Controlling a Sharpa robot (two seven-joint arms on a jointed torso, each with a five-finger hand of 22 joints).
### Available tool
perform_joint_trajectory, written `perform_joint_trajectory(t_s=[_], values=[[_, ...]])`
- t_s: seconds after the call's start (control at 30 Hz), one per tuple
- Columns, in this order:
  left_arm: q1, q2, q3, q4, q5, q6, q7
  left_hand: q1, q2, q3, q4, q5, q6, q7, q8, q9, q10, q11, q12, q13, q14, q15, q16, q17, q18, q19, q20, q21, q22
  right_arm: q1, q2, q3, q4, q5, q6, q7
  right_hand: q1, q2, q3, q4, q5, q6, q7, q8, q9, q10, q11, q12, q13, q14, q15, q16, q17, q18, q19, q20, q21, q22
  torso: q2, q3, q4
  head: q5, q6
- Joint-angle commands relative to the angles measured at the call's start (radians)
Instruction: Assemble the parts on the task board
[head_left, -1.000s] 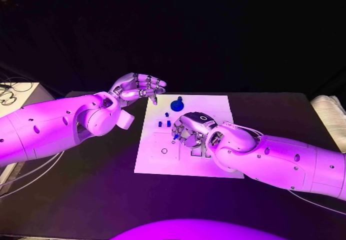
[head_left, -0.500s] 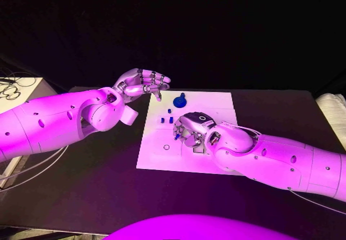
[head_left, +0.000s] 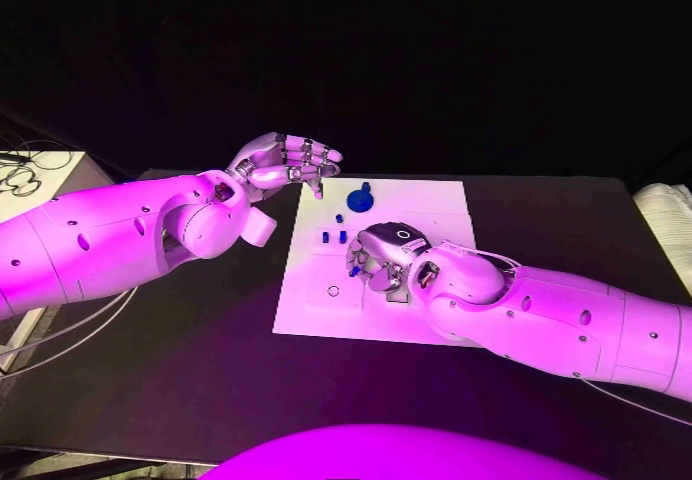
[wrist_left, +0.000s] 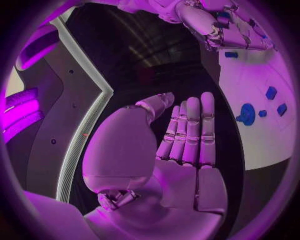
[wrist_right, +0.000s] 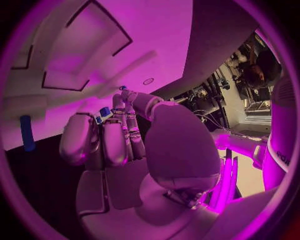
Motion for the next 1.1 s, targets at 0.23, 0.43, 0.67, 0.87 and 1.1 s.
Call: perform_joint_trajectory(t_s=[0.23, 0.43, 0.67, 0.87, 1.1], values=[[0.000, 0.001, 0.001, 0.003, 0.006, 0.021, 0.003, -0.007, 0.000, -0.004, -0.001, 0.002, -0.007, 0.001, 0.004, -0.001, -0.008, -0.001, 0.003, -0.001, 0.004, 0.001, -0.006, -0.001, 0.015, 0.007, -0.001, -0.006, -0.001, -0.003, 0.008, 0.000, -0.018, -0.031, -0.006, -0.024, -0.005, 0.005, 0.005, -0.003, 0.005, 0.006, 0.005, 0.005, 0.000, 0.040, -0.035, 0.001, 0.001, 0.039, -0.009, -0.004, -0.001, -0.011, 0.001, -0.007, 0.001, 0.001, 0.000, -0.0006, 0.0013, -0.001, -0.001], [0.000, 0.000, 0.001, 0.003, 0.006, 0.022, 0.002, -0.007, 0.000, -0.004, -0.001, 0.002, -0.007, 0.001, 0.004, -0.001, -0.008, -0.001, 0.003, -0.001, 0.004, 0.001, -0.006, -0.001, 0.015, 0.007, -0.001, -0.006, -0.001, -0.004, 0.014, 0.000, -0.023, -0.034, -0.012, -0.026, -0.006, 0.006, 0.006, -0.004, 0.005, 0.005, 0.005, 0.005, 0.001, 0.040, -0.035, 0.000, 0.002, 0.039, -0.009, -0.004, -0.001, -0.011, 0.001, -0.007, 0.003, 0.003, 0.000, -0.0004, 0.0016, 0.000, -0.003], [0.000, 0.000, 0.001, 0.003, 0.006, 0.023, 0.000, -0.007, 0.000, -0.004, -0.001, 0.002, -0.007, 0.001, 0.004, -0.001, -0.008, -0.001, 0.003, -0.001, 0.004, 0.001, -0.006, -0.001, 0.015, 0.007, -0.001, -0.006, -0.001, -0.005, 0.016, 0.000, -0.026, -0.033, -0.003, -0.022, -0.006, 0.006, 0.006, -0.004, 0.005, 0.005, 0.005, 0.005, 0.001, 0.040, -0.035, 0.000, 0.002, 0.039, -0.009, -0.004, -0.001, -0.011, 0.001, -0.007, 0.003, 0.003, -0.001, -0.0005, -0.0006, 0.002, -0.005], [0.000, 0.001, 0.001, 0.002, 0.006, 0.023, 0.000, -0.006, 0.000, -0.005, 0.000, 0.002, -0.008, 0.002, 0.005, -0.002, -0.010, 0.000, 0.003, -0.001, 0.004, 0.001, -0.006, -0.001, 0.015, 0.008, 0.000, -0.008, -0.002, -0.005, 0.019, 0.000, -0.025, -0.024, 0.027, 0.003, -0.007, 0.005, 0.006, -0.005, 0.005, 0.004, 0.006, 0.005, 0.002, 0.040, -0.035, 0.000, 0.003, 0.039, -0.009, -0.004, -0.002, -0.011, 0.001, -0.007, 0.002, 0.002, 0.000, -0.0002, -0.0003, 0.003, -0.007], [0.000, 0.001, 0.001, 0.003, 0.006, 0.023, 0.000, -0.006, 0.000, -0.005, 0.000, 0.002, -0.008, 0.002, 0.005, -0.002, -0.010, 0.000, 0.003, -0.001, 0.004, 0.001, -0.006, -0.001, 0.015, 0.008, 0.000, -0.008, -0.002, -0.006, 0.028, -0.005, -0.036, 0.001, 0.062, 0.037, -0.032, -0.001, -0.006, 0.000, 0.008, -0.029, 0.018, -0.011, 0.005, 0.003, -0.021, -0.026, 0.003, 0.032, 0.002, -0.018, -0.026, -0.007, -0.012, -0.001, -0.017, -0.019, 0.000, -0.0008, 0.0002, 0.002, -0.008]])
